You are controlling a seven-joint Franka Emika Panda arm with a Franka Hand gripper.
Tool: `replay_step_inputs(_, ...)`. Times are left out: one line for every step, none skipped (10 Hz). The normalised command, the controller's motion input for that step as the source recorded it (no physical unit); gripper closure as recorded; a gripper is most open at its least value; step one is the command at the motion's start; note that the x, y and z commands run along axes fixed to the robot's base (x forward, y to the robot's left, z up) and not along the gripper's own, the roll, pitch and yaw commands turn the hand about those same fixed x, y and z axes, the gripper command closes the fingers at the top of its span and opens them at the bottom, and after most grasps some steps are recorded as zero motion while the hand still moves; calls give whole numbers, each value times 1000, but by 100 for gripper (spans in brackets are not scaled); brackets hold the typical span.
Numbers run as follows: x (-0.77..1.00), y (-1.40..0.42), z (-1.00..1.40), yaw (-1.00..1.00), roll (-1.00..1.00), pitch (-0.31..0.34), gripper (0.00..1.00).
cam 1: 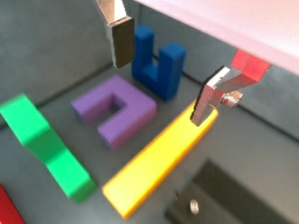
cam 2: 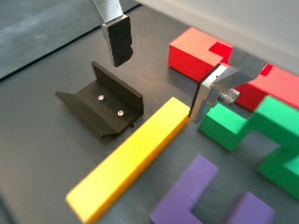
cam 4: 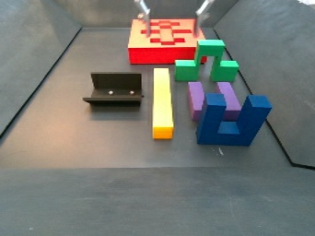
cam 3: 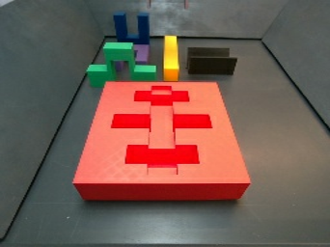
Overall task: Pick up the purple object. Move up. Place the purple object on the fixture. Regrasp the purple object. Move to above the board. Insert the purple object.
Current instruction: Pick up the purple object.
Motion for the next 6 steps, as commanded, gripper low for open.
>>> replay_step_inputs(0, -131, -777, -271, -79, -211, 0)
replay_step_inputs(-20, 0, -671, -80, -140, -216, 0)
replay_step_inputs(-123, 0, -500, 0, -226, -234, 0)
replay_step_inputs(-251, 0, -520, 0, -211, -213, 0)
replay_step_inputs(-274, 0, -526, 0, -200, -206, 0)
replay_step_inputs(-366, 0, -460, 0, -193, -214, 0)
